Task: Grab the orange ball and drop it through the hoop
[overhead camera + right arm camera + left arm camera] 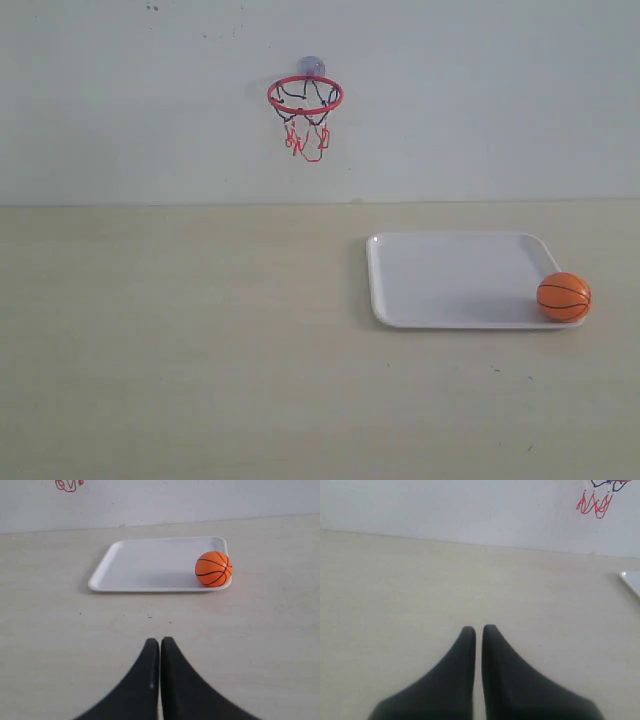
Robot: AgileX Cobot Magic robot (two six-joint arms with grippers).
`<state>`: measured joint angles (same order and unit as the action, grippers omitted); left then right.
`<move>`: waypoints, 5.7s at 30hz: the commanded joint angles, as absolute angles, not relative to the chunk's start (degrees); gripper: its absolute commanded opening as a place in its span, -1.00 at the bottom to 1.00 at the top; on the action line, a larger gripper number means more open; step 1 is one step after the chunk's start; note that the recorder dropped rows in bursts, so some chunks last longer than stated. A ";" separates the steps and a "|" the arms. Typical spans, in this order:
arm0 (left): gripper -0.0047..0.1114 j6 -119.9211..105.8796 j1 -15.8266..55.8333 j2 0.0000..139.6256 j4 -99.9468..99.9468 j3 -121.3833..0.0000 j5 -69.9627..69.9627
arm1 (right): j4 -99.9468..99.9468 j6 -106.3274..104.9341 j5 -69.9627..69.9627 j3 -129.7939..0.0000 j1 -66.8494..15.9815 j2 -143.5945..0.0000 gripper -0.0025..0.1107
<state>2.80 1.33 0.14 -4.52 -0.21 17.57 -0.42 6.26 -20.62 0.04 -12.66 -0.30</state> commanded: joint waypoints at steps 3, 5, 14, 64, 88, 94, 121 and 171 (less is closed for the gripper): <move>-0.85 2.52 1.23 0.00 -4.45 0.00 17.43 | 0.00 6.10 -20.44 0.00 -12.48 0.00 -0.96; -0.85 2.52 1.23 0.00 -4.45 0.00 17.43 | 0.74 5.69 -18.72 0.00 -12.48 0.00 -0.96; -0.85 2.52 1.23 0.00 -4.45 0.00 17.43 | 1.16 5.42 10.59 0.00 -12.48 0.00 -0.96; -0.85 2.52 1.23 0.00 -4.45 0.00 17.23 | 4.25 11.35 -64.33 -83.16 -12.48 -94.31 0.29; -0.85 2.52 1.23 0.00 -4.45 0.00 17.44 | 7.61 10.59 -56.81 -90.08 -6.53 -116.60 0.47; -0.85 2.52 1.23 0.00 -4.45 0.00 17.44 | 6.87 10.59 -53.35 -90.22 -6.20 -117.95 0.44; -0.85 2.52 1.23 0.00 -4.45 0.00 17.44 | 6.30 10.14 -48.27 -90.39 -6.20 -123.55 0.00; -0.85 2.52 1.23 0.00 -4.45 0.00 17.44 | -56.96 -16.19 -36.57 -136.18 -15.95 -135.84 -0.96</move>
<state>2.80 1.33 0.14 -4.52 -0.21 17.57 -56.36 -16.64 -35.86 -134.00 -15.98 -134.55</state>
